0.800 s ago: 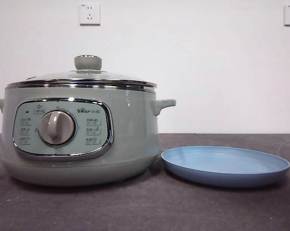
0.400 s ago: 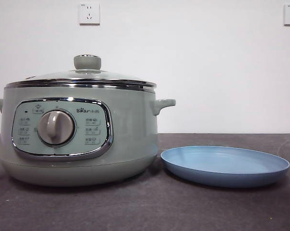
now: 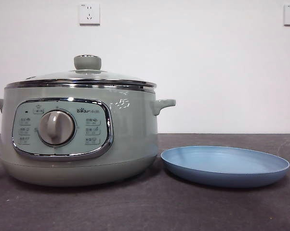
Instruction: Take the pumpkin out from the steamer,put the pumpkin in the blue plate,close the lid
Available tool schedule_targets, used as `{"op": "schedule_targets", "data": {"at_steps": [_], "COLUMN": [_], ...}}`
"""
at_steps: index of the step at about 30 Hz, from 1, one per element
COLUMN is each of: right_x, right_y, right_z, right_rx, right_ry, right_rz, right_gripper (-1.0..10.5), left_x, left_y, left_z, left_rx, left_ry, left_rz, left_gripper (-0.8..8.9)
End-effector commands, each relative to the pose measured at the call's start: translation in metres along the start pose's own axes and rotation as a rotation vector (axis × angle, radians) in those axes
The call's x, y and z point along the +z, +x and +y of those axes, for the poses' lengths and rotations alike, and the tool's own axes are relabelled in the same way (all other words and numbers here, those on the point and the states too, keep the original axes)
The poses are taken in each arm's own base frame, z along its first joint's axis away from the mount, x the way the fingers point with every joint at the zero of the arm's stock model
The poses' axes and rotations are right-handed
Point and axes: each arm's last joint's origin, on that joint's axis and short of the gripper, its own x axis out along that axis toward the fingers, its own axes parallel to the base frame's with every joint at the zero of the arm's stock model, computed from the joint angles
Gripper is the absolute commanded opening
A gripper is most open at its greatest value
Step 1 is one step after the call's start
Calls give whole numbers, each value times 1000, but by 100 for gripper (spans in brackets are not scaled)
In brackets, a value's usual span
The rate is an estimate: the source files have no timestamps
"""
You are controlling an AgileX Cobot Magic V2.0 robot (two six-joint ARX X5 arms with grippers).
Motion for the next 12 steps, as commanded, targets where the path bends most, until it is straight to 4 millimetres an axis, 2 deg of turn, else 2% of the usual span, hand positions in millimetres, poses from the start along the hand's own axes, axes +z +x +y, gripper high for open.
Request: {"op": "schedule_targets", "data": {"at_steps": [1, 7, 9, 12], "right_x": [14, 37, 42, 48], "right_y": [4, 22, 29, 40], "right_z": [7, 19, 22, 25], "right_rx": [35, 166, 215, 241], "right_ry": [-92, -156, -184, -193], "right_rz": [21, 130, 178, 236], "right_gripper": [-17, -10, 47, 192], "left_x": [16, 52, 62, 74], "left_y": [2, 11, 14, 22], "left_z": [-6, -19, -23, -26], "left_rx": [-30, -124, -161, -197], "left_ry": [114, 193, 188, 176], "left_rz": [-3, 18, 43, 88], "left_gripper": [-8, -8, -3, 11]}}
